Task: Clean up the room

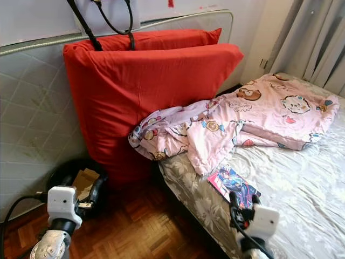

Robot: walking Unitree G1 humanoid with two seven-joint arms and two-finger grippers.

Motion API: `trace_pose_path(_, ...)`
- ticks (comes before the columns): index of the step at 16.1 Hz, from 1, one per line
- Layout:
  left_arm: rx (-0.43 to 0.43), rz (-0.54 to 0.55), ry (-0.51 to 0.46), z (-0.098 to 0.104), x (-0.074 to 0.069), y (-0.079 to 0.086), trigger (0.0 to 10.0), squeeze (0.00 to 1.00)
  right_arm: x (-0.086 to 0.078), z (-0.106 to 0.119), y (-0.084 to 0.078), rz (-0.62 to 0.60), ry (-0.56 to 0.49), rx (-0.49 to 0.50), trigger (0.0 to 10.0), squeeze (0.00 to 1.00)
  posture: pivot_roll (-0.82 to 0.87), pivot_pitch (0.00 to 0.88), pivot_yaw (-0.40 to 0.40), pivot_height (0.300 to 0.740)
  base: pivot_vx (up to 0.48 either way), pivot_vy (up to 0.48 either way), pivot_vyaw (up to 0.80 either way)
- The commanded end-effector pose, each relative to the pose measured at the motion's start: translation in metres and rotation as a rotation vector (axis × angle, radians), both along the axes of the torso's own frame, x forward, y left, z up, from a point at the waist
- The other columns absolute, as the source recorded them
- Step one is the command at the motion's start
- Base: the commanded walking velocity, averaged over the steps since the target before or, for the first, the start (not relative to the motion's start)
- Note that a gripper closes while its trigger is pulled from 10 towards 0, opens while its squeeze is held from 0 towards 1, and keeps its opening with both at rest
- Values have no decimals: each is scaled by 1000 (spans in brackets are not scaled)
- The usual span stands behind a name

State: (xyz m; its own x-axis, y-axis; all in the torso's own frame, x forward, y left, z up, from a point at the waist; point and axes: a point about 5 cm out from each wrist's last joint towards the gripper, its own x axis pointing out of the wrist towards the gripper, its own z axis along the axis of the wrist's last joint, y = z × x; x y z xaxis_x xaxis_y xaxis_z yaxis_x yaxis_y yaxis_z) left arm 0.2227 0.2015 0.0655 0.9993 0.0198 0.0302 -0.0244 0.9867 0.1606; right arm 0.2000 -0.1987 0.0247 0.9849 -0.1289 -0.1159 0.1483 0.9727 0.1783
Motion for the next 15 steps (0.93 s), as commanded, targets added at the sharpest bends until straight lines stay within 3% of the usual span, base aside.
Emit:
trace_pose_path(1,-2,-22,-6,5,2,-4,10000,0,2,-2,2,-8,8,11,10000,0,94,0,-13,740,0,0,0)
trace_pose_path(6,8,-24,1,9,4,1,10000,0,6,-1,15,-1,1,48,10000,0,86,0,3,740,0,0,0)
trace_pose_path(15,-26,-30,22,5,4,-7,10000,0,-4,-1,15,10,15,38,10000,0,29,0,-11,740,0,0,0)
